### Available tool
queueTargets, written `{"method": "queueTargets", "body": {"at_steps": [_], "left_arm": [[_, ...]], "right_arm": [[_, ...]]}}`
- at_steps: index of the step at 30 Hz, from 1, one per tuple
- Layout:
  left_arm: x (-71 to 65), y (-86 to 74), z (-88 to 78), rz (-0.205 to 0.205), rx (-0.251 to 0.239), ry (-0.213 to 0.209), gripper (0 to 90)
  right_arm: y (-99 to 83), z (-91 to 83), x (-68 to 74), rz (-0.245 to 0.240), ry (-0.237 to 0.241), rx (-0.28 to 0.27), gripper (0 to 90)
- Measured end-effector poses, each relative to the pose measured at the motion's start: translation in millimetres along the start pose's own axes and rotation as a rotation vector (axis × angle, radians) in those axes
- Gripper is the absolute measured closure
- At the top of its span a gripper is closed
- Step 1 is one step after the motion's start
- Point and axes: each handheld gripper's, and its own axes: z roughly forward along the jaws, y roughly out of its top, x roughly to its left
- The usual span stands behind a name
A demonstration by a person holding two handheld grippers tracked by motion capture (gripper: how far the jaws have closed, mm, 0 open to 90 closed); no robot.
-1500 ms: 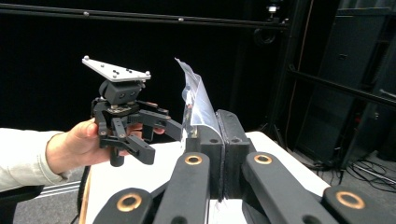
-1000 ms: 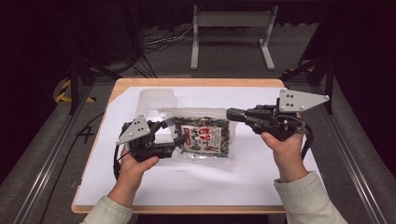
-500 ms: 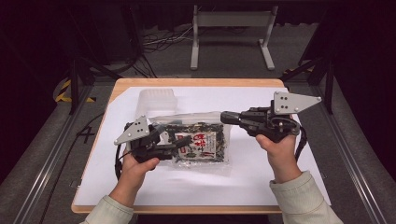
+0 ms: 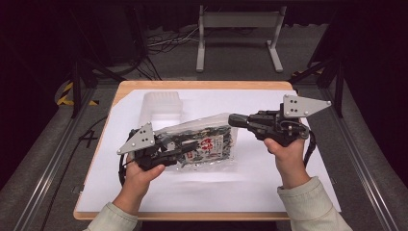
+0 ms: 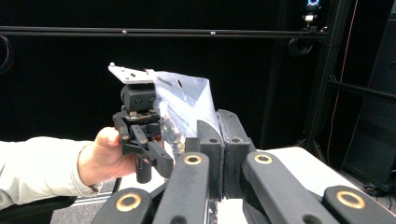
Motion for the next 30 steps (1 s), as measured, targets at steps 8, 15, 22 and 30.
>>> {"method": "queueTargets", "body": {"at_steps": [8,15,22,30], "left_arm": [[-0.1,1.2,0.1,0.000,0.029,-0.028,68.9],[1.8,2.2,1.1,-0.002,0.055,-0.032,69.1],[3.6,2.4,1.8,-0.026,0.068,-0.058,70.0],[1.8,7.2,4.1,-0.017,0.074,-0.055,71.9]], "right_arm": [[-3.0,-0.7,-2.2,-0.008,-0.038,0.010,87.3],[-0.6,0.7,0.4,-0.051,-0.074,0.049,87.5],[0.7,1.0,0.6,-0.051,-0.082,0.060,87.7],[1.5,-1.6,0.1,-0.052,-0.118,0.071,78.5]]}}
